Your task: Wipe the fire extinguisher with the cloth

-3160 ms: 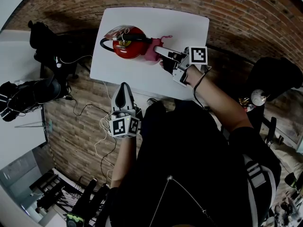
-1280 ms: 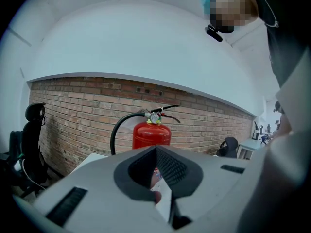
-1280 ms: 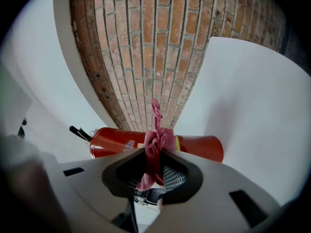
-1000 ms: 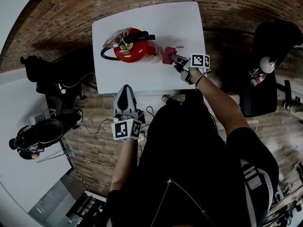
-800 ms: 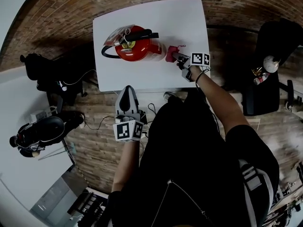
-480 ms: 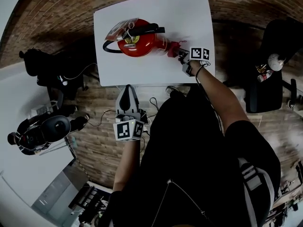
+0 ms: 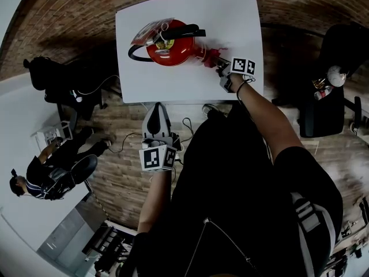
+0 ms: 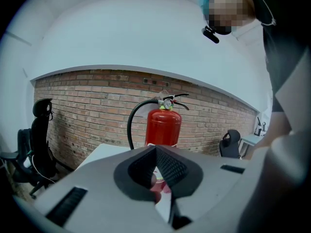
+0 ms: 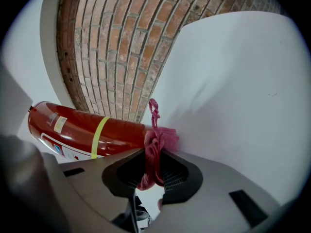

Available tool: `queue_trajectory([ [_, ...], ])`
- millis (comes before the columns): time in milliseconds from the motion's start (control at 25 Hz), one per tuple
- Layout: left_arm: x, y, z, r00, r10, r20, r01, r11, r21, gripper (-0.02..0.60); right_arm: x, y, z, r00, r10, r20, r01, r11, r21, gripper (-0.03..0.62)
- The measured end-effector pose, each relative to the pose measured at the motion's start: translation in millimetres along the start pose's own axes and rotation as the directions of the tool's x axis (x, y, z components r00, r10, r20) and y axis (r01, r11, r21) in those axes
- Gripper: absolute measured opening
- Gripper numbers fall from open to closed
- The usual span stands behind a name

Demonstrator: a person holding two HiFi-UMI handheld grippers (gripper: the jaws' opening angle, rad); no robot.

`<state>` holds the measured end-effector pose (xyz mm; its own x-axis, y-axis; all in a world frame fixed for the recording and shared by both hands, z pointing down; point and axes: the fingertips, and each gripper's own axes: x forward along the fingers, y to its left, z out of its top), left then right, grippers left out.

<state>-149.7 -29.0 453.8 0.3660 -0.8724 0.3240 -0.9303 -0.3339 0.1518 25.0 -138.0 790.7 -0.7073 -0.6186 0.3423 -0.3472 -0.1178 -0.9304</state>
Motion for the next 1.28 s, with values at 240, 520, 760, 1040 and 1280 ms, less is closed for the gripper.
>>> queue_trajectory([
  [240, -0.8, 1.4, -1.0, 1.0, -0.002, -0.004, 0.002, 1.0, 0.007, 0.008, -7.6, 20.6, 3.5, 0.999, 0.046, 0.02, -0.047, 0.999, 0.014, 0.093],
  [520, 2.2, -4.5, 4.6, 1.0, -0.008, 0.012, 0.008, 1.0, 0.001, 0.008, -15.8, 42.6, 6.9, 0.996, 0.085, 0.028, -0.085, 0.996, 0.014, 0.093],
  [760, 2.3, -9.0, 7.1, 1.0, -0.01, -0.005, 0.01, 1.0, -0.003, 0.008, -22.3, 58.2, 8.8, 0.993, 0.109, 0.037, -0.11, 0.994, 0.015, 0.094],
  [1040, 3.4, -11.4, 14.0, 1.0, -0.009, 0.01, 0.009, 1.0, -0.001, 0.008, -30.7, 78.5, 11.3, 0.988, 0.145, 0.049, -0.146, 0.989, 0.024, 0.094],
  [1280, 4.7, -16.1, 18.2, 0.999, -0.029, 0.045, 0.028, 1.0, 0.014, 0.008, -37.1, 93.4, 11.9, 0.985, 0.164, 0.053, -0.165, 0.986, 0.027, 0.094],
])
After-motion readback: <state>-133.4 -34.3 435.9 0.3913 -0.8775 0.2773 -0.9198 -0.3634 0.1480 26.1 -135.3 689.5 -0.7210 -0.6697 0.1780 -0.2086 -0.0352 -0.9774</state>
